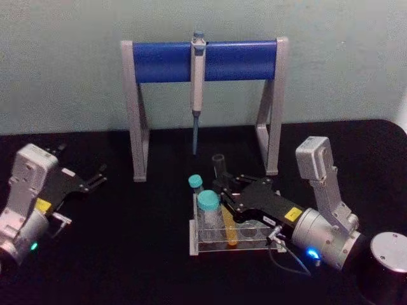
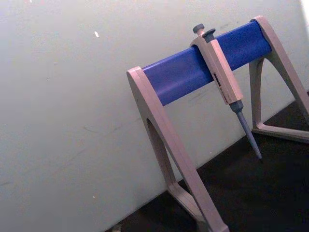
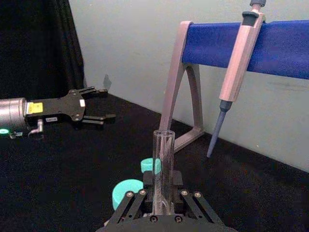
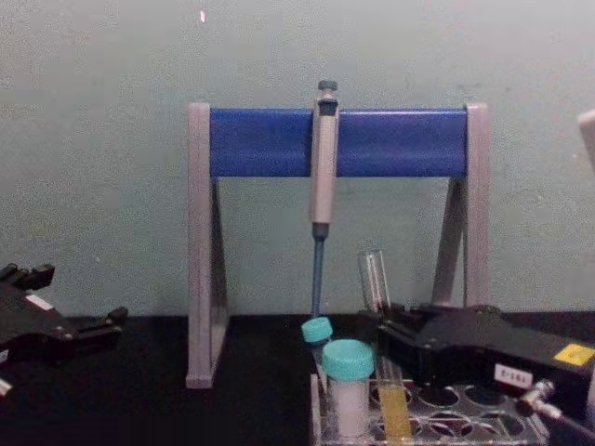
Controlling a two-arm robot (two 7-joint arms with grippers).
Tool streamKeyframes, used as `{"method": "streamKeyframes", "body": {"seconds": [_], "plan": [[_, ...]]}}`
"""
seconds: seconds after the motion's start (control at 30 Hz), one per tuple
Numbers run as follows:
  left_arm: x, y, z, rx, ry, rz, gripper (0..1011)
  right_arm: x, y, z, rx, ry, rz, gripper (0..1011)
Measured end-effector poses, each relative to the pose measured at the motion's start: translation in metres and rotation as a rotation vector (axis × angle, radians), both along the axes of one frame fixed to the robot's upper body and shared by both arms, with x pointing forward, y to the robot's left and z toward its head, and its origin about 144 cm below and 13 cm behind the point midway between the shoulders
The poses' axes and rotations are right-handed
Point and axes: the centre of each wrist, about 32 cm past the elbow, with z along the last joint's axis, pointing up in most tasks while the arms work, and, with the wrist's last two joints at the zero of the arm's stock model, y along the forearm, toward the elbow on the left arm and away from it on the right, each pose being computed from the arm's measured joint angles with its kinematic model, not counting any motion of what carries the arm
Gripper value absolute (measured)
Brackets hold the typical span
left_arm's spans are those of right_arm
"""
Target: Pick up the test tube from the test tube rack, shake it, then place it back into the test tube rack.
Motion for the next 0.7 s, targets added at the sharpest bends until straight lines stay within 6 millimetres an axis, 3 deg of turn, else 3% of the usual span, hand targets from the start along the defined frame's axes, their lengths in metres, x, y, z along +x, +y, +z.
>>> {"method": "streamKeyframes", "body": {"seconds": [0.7], "plan": [[0.0, 0.0, 0.0, 0.0, 0.0, 0.0, 1001, -0.006, -0.002, -0.0083, 0.075, -0.058, -0.002, 229]]}}
